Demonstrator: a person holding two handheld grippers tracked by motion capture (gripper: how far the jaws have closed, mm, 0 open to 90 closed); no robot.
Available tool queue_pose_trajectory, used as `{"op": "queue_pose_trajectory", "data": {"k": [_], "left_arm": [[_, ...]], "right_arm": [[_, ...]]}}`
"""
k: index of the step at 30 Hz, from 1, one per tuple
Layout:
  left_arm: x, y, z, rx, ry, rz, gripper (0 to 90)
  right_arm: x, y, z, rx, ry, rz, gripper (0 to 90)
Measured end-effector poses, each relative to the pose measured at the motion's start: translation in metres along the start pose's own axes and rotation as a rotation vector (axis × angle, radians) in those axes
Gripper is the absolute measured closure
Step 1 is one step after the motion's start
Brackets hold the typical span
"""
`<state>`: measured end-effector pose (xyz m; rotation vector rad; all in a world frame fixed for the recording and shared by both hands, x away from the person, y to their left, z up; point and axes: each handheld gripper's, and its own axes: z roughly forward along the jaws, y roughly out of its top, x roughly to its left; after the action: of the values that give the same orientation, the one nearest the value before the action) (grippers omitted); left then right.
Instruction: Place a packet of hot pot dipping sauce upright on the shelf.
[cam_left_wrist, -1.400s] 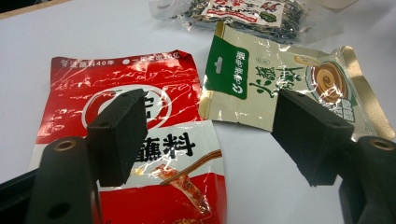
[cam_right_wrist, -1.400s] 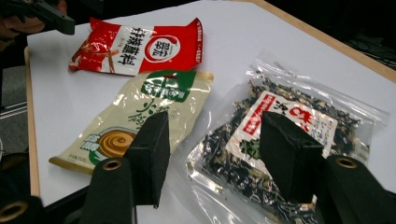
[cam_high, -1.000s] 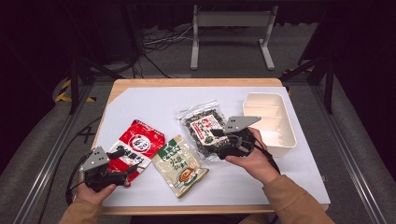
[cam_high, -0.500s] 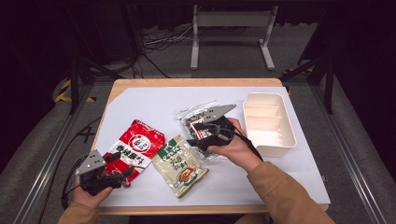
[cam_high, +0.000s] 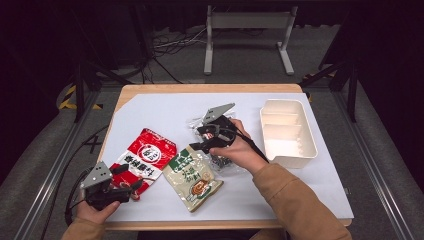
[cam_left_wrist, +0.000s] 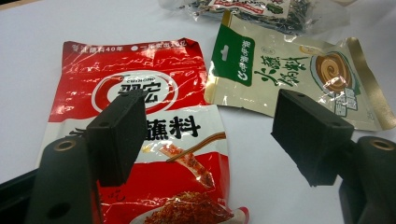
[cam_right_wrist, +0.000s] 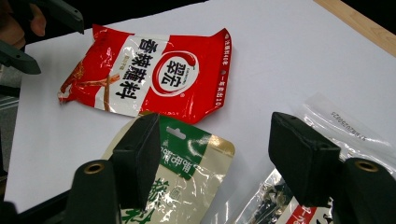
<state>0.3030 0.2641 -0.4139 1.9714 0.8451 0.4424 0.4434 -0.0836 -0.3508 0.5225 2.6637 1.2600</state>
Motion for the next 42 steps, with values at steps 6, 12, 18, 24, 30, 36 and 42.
{"op": "queue_pose_trajectory", "data": {"k": [6, 12, 18, 24, 30, 36, 42], "left_arm": [[-0.001, 0.001, 0.002, 0.003, -0.005, 0.003, 26.7], [-0.001, 0.001, 0.003, 0.01, -0.001, 0.013, 26.7], [-0.001, 0.001, 0.005, 0.012, -0.005, 0.009, 26.8], [0.0, 0.002, 0.005, 0.015, -0.007, 0.019, 26.7], [-0.001, 0.001, 0.006, 0.021, -0.013, 0.012, 26.8], [-0.001, 0.001, 0.007, 0.025, -0.016, 0.011, 26.7], [-0.001, 0.001, 0.007, 0.029, -0.02, 0.005, 26.7]], "right_arm": [[-0.003, 0.003, 0.01, 0.016, 0.006, 0.005, 33.9], [-0.008, 0.001, 0.023, 0.048, 0.004, 0.001, 33.4], [-0.015, -0.004, 0.04, 0.093, 0.024, 0.019, 32.3], [-0.02, -0.009, 0.054, 0.143, 0.056, 0.035, 31.6], [-0.019, -0.011, 0.063, 0.178, 0.07, 0.031, 31.3], [-0.021, -0.014, 0.074, 0.218, 0.095, 0.04, 29.8], [-0.022, -0.018, 0.082, 0.246, 0.119, 0.05, 29.0]]}}
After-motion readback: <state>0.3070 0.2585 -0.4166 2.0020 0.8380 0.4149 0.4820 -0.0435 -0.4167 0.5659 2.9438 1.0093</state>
